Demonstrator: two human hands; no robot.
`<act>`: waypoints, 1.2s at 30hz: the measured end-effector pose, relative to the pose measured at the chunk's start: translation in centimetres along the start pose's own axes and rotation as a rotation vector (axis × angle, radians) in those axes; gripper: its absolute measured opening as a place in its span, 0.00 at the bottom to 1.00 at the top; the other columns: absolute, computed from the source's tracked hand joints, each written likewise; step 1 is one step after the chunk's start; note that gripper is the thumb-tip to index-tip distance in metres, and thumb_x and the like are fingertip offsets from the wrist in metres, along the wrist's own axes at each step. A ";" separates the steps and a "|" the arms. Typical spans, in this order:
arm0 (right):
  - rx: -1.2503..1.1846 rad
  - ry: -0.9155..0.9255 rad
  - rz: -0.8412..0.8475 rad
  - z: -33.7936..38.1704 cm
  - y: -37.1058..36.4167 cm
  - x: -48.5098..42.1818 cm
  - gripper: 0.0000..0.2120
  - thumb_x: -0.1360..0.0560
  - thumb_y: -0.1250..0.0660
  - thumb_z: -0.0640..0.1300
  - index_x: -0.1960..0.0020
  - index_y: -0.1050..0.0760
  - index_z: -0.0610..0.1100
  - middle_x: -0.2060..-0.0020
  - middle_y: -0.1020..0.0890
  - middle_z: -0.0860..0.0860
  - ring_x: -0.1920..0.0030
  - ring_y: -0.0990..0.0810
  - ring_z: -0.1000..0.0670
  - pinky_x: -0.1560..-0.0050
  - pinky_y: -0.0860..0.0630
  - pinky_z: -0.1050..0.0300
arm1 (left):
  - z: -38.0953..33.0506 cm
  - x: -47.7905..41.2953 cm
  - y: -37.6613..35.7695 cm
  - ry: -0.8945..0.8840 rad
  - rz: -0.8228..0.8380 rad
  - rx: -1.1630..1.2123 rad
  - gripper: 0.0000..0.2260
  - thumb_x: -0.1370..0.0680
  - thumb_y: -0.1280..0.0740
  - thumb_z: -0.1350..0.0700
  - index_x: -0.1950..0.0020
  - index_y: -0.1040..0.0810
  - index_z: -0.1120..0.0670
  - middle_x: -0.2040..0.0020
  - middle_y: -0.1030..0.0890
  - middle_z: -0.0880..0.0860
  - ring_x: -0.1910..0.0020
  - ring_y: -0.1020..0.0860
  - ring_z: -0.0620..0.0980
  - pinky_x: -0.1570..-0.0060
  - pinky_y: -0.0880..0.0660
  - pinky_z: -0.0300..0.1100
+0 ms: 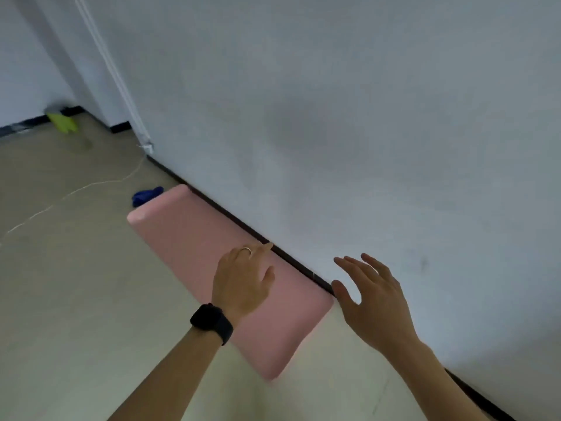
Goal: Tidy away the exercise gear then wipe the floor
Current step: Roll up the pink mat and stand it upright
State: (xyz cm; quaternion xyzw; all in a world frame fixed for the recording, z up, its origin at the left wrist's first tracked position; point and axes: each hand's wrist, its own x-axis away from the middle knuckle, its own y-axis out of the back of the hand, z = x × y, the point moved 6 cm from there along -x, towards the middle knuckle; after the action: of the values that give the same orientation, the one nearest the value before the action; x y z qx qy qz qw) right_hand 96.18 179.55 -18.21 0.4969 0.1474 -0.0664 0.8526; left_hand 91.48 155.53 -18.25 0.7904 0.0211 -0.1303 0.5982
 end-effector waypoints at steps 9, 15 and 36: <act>-0.088 0.298 0.201 26.7 -17.5 -3.7 0.23 0.22 0.46 0.62 0.30 0.28 0.57 0.34 0.23 0.58 0.27 0.32 0.50 0.31 0.30 0.43 | 30.8 9.1 9.9 0.345 -0.076 -0.080 0.24 0.23 0.42 0.44 0.29 0.27 0.48 0.35 0.21 0.51 0.32 0.28 0.51 0.33 0.30 0.49; -0.082 0.351 0.310 39.1 -26.1 -4.2 0.23 0.21 0.44 0.61 0.29 0.29 0.58 0.32 0.25 0.59 0.26 0.34 0.50 0.29 0.34 0.44 | 45.4 13.7 14.2 0.459 -0.047 -0.106 0.25 0.23 0.45 0.43 0.27 0.30 0.44 0.32 0.24 0.49 0.29 0.31 0.50 0.31 0.33 0.49; -0.067 0.388 0.409 60.9 -50.9 -26.3 0.22 0.21 0.42 0.58 0.29 0.28 0.55 0.33 0.23 0.57 0.27 0.32 0.48 0.31 0.33 0.44 | 80.5 -1.1 17.0 0.613 -0.019 -0.048 0.21 0.20 0.37 0.49 0.26 0.30 0.46 0.30 0.25 0.49 0.29 0.32 0.50 0.31 0.36 0.46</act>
State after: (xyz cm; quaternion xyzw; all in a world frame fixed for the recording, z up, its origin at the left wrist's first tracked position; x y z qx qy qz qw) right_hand 69.33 100.53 -23.83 0.4914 0.2066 0.2081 0.8201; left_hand 79.09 74.26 -22.15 0.7782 0.2111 0.1094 0.5813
